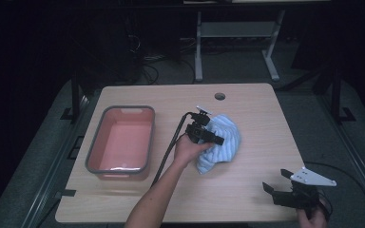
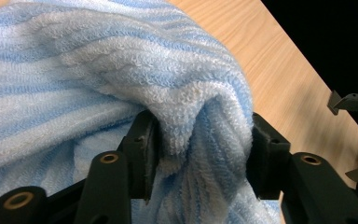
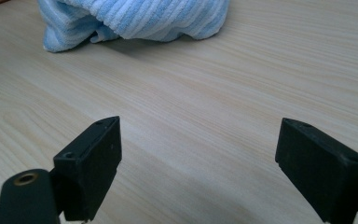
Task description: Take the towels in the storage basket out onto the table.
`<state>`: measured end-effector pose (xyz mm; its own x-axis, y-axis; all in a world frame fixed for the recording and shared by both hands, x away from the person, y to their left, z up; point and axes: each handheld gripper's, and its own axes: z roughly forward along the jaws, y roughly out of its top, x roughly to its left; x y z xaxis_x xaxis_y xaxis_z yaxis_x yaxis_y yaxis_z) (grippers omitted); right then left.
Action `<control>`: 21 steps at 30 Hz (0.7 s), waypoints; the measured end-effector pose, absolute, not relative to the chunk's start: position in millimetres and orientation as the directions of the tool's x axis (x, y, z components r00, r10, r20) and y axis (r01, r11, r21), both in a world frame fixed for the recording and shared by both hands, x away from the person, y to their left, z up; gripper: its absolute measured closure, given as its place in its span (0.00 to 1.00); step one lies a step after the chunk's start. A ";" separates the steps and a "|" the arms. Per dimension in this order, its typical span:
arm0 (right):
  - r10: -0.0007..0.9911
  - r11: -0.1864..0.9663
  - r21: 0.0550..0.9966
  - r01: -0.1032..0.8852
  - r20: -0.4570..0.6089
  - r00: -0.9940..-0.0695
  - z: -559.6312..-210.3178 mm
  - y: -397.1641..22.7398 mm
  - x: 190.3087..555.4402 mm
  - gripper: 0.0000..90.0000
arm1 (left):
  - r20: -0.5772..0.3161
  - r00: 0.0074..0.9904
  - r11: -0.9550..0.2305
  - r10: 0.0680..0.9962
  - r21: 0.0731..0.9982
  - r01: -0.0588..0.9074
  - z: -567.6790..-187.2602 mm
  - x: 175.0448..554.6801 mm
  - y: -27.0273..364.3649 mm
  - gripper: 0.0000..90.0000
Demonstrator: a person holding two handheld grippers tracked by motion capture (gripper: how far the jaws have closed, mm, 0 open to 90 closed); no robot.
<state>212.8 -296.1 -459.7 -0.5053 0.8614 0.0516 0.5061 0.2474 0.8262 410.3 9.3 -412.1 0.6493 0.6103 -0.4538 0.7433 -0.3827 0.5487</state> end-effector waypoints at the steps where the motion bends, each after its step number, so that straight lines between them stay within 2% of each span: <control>1: 0.861 0.246 0.826 0.507 0.053 -0.505 -459.7 -295.9 212.8 0.15 | -0.461 0.647 -0.378 0.607 0.549 0.746 -412.2 410.0 9.8 0.55; 6: 0.861 0.245 0.824 0.510 0.057 -0.505 -460.5 -295.7 213.9 0.15 | -0.456 0.653 -0.378 0.605 0.558 0.739 -409.7 409.3 12.9 0.48; 21: 0.865 0.248 0.824 0.510 0.048 -0.499 -460.2 -296.6 213.8 0.15 | -0.445 0.672 -0.369 0.592 0.592 0.716 -393.4 399.9 28.5 0.41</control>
<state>213.8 -296.6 -460.2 -0.4988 0.8654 0.0481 0.5096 0.2480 0.8239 399.9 28.5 -393.4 0.6723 0.5918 -0.4447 0.7163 -0.3687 0.5924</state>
